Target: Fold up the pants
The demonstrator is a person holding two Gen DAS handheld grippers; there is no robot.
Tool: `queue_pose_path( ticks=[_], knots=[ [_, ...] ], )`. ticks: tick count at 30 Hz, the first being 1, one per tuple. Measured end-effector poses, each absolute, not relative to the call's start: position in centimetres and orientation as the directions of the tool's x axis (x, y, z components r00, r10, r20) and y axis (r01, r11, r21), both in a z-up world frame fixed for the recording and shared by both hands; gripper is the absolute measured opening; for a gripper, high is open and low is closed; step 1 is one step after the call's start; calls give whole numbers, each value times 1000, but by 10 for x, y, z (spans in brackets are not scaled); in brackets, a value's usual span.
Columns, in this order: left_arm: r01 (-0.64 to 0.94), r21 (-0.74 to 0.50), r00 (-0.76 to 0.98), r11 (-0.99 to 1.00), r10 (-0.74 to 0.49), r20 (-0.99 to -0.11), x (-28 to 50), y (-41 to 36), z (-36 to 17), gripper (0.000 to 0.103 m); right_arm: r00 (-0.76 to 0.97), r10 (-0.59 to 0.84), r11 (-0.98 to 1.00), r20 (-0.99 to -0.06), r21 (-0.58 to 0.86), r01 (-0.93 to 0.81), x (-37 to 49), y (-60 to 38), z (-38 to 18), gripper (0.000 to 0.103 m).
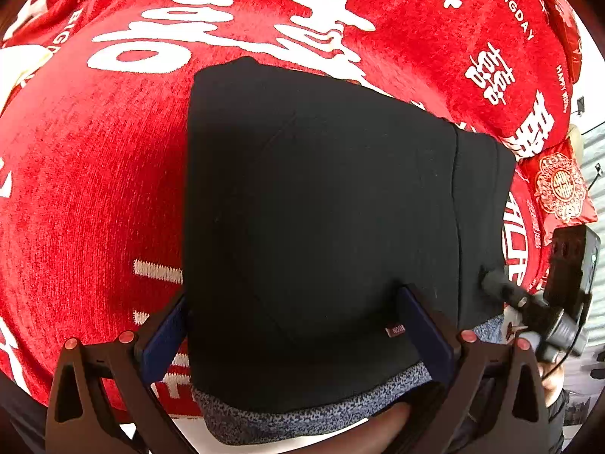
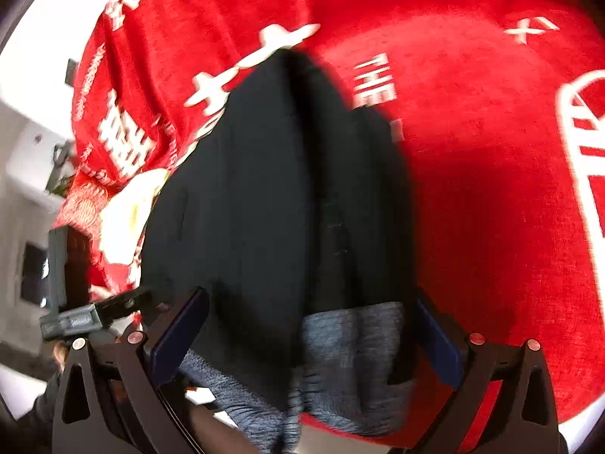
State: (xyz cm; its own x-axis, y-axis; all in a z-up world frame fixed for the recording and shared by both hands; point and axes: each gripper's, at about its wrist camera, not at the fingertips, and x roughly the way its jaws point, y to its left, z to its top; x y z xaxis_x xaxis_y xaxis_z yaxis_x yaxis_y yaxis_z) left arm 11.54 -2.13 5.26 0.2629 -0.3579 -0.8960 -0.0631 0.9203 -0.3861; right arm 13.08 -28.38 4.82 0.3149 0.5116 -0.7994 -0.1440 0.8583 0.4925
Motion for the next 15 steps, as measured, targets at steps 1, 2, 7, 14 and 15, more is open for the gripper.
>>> queue_pose_path(
  ticks=[1, 2, 7, 14, 15],
  knots=[
    [-67, -381, 266, 922, -352, -898, 116, -23, 52, 103, 308, 487, 873, -817, 459, -165, 131, -278, 47, 103],
    [-69, -383, 267, 921, -353, -897, 117, -22, 52, 103, 304, 471, 882, -828, 435, -183, 131, -273, 45, 103],
    [-50, -412, 282, 910, -382, -880, 118, -20, 47, 103, 333, 496, 868, -802, 459, -188, 135, -275, 41, 103],
    [-43, -413, 292, 910, -384, -876, 119, -20, 45, 103, 334, 434, 899, -837, 378, -221, 136, -262, 39, 103],
    [-42, -412, 294, 910, -383, -876, 118, -20, 45, 103, 334, 429, 901, -839, 373, -219, 137, -261, 39, 103]
  ],
)
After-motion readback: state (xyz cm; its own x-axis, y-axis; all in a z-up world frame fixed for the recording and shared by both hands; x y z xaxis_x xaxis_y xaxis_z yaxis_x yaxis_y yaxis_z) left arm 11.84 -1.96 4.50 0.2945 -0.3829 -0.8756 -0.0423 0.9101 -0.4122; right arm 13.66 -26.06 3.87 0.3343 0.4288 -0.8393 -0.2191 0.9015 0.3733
